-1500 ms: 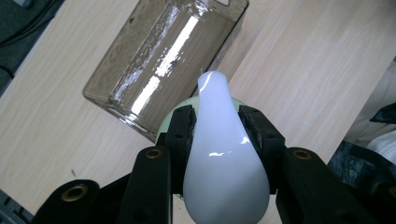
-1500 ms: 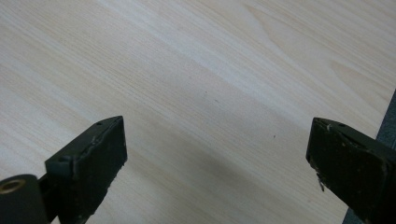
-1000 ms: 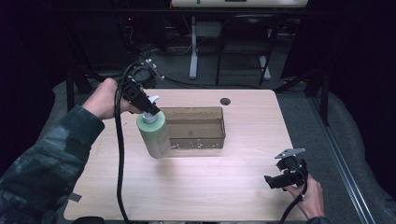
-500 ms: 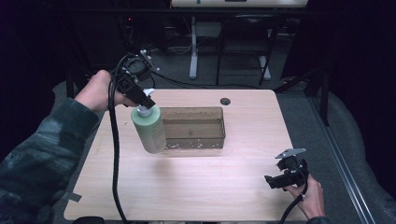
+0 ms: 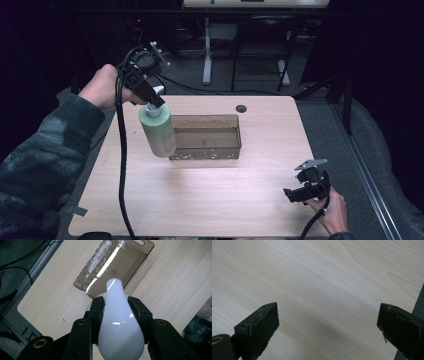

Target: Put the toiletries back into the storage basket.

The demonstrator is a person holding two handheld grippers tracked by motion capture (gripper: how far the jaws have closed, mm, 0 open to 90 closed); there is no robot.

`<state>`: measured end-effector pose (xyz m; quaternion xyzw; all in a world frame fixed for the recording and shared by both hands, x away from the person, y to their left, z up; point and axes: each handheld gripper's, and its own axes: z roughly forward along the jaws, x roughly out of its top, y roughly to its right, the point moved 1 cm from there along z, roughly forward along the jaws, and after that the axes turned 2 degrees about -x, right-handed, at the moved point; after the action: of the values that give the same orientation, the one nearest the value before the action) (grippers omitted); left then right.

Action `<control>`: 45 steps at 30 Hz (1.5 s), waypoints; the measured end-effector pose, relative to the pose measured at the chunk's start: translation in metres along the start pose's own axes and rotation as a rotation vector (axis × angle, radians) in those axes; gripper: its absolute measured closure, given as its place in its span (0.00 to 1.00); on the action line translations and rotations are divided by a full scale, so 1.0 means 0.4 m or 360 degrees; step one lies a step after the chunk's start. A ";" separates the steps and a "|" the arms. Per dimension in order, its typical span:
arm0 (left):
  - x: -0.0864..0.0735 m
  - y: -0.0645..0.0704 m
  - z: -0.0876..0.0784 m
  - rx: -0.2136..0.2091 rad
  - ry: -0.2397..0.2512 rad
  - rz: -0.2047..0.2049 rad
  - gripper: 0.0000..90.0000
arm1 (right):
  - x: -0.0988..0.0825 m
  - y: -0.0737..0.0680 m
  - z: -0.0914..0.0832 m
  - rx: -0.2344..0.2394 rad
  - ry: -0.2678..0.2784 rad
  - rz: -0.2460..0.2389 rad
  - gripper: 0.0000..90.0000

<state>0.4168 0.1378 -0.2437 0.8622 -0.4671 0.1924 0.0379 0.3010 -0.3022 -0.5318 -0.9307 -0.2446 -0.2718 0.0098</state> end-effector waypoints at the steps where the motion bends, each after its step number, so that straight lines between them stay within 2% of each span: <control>1: 0.003 -0.001 -0.001 0.0003 -0.0002 -0.0002 0.74 | 0.000 0.001 0.000 -0.0004 -0.0001 -0.0002 0.04; 18: 0.058 -0.029 0.003 0.0015 -0.0041 -0.0013 0.74 | -0.004 0.005 0.000 -0.0006 -0.0005 -0.0005 0.04; 45: 0.126 -0.052 0.050 0.0024 -0.0086 -0.0044 0.74 | -0.005 0.000 0.000 0.0007 -0.0003 -0.0008 0.05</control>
<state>0.4645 0.1046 -0.2413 0.8736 -0.4546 0.1722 0.0214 0.2995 -0.3030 -0.5329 -0.9303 -0.2475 -0.2704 0.0109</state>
